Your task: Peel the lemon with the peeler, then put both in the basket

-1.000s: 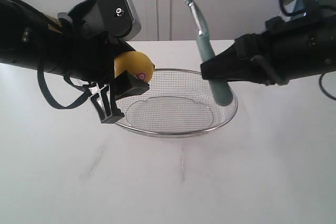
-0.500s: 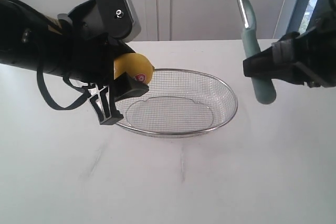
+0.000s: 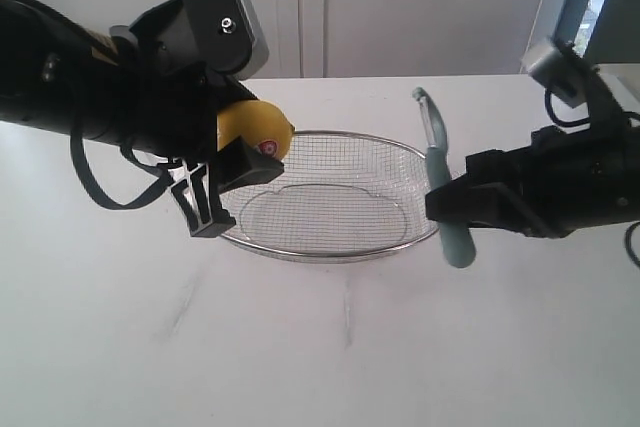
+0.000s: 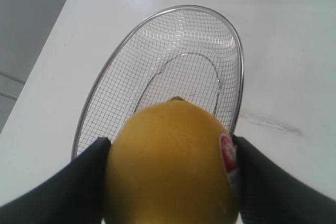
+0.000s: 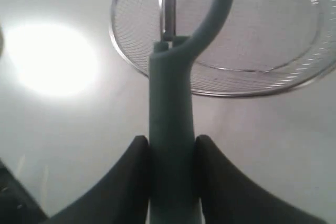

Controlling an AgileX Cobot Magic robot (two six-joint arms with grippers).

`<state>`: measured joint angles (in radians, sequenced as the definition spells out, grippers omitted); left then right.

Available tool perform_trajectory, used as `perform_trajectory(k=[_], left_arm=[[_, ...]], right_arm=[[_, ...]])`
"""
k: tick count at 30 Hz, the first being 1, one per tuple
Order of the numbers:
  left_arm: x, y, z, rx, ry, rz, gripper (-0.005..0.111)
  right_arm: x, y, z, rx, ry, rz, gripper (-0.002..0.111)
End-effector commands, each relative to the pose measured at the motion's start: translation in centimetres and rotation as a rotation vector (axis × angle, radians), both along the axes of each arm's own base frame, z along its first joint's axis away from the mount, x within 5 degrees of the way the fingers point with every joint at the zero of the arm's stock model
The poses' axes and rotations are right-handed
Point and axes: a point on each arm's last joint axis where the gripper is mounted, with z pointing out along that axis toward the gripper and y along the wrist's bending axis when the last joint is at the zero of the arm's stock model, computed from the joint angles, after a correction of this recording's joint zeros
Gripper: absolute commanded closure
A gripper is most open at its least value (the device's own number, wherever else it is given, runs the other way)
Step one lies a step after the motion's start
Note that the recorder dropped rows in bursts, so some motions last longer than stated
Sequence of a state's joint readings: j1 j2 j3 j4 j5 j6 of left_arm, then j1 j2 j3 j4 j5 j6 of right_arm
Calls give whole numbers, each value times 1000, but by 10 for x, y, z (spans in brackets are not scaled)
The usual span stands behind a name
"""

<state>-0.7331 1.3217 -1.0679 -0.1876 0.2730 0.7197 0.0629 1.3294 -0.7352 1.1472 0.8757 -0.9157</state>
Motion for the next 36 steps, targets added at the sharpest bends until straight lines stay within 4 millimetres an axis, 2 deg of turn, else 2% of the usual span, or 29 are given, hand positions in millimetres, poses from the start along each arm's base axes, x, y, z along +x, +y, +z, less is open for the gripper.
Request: perform_trajectory(k=[1, 7, 19, 26, 36], left_arm=[[-1, -1, 2, -22, -7, 3, 107], [-1, -1, 2, -22, -8, 3, 107], [-2, -1, 3, -27, -3, 5, 107], [-2, -1, 3, -28, -2, 6, 107], [-2, -1, 2, -26, 2, 6, 107]], right_arm=[[5, 12, -9, 184, 20, 91, 108], [13, 27, -27, 250, 81, 143, 108], [6, 72, -41, 318, 109, 247, 108], [5, 82, -36, 394, 106, 248, 108], [8, 82, -34, 425, 97, 219, 108]])
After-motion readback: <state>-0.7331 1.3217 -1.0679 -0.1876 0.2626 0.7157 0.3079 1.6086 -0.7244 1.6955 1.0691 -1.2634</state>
